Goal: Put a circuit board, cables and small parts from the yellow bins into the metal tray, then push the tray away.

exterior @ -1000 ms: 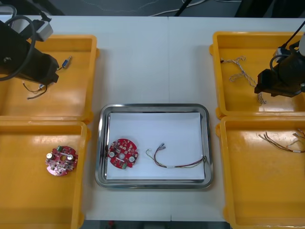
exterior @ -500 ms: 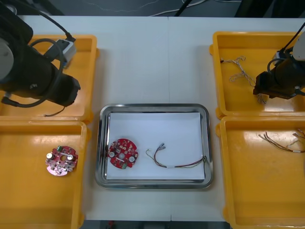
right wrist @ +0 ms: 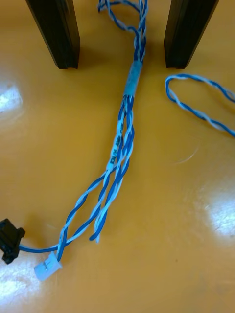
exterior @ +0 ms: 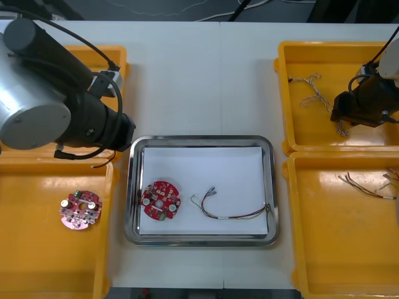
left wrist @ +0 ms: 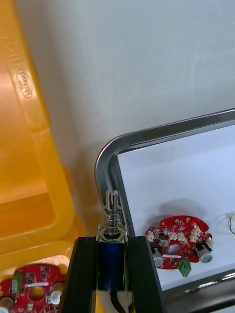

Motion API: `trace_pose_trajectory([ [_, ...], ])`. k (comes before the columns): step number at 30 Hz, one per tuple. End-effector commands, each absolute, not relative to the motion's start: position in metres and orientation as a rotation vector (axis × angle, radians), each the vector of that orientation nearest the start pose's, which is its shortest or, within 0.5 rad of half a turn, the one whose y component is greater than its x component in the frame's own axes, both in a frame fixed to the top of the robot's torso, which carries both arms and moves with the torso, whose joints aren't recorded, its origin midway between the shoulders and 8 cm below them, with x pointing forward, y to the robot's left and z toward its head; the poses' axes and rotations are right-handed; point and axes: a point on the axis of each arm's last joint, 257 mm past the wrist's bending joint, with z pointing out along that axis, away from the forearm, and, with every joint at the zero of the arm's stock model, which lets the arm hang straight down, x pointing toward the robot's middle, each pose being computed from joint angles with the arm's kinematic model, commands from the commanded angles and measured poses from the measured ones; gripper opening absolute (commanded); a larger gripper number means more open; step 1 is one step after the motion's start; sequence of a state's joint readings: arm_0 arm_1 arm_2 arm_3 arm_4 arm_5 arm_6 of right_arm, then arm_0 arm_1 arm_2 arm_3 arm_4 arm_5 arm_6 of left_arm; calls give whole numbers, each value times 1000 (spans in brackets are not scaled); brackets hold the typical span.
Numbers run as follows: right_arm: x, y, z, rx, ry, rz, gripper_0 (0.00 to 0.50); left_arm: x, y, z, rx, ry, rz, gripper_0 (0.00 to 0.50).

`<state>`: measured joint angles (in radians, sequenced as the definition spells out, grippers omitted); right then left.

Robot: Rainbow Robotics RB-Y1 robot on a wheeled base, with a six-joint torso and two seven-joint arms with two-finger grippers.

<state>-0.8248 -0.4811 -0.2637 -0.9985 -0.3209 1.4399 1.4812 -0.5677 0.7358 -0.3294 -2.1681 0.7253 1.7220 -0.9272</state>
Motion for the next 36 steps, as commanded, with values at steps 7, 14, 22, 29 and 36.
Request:
trace_pose_trajectory([
  [7,600,-387,-204,417,2589,43,463,435,163,-179,222,2522,-79,0],
  [14,599,-384,-205,416,2598,56,0,430,140,-190,195,2523,-127,0],
  [22,598,-380,-202,378,2606,60,0,424,128,-200,135,2552,-140,0],
  [29,594,-376,-170,313,2592,36,0,428,119,-204,104,2559,-142,0],
  [36,583,-376,-140,292,2583,45,0,443,107,-205,72,2555,-147,0],
])
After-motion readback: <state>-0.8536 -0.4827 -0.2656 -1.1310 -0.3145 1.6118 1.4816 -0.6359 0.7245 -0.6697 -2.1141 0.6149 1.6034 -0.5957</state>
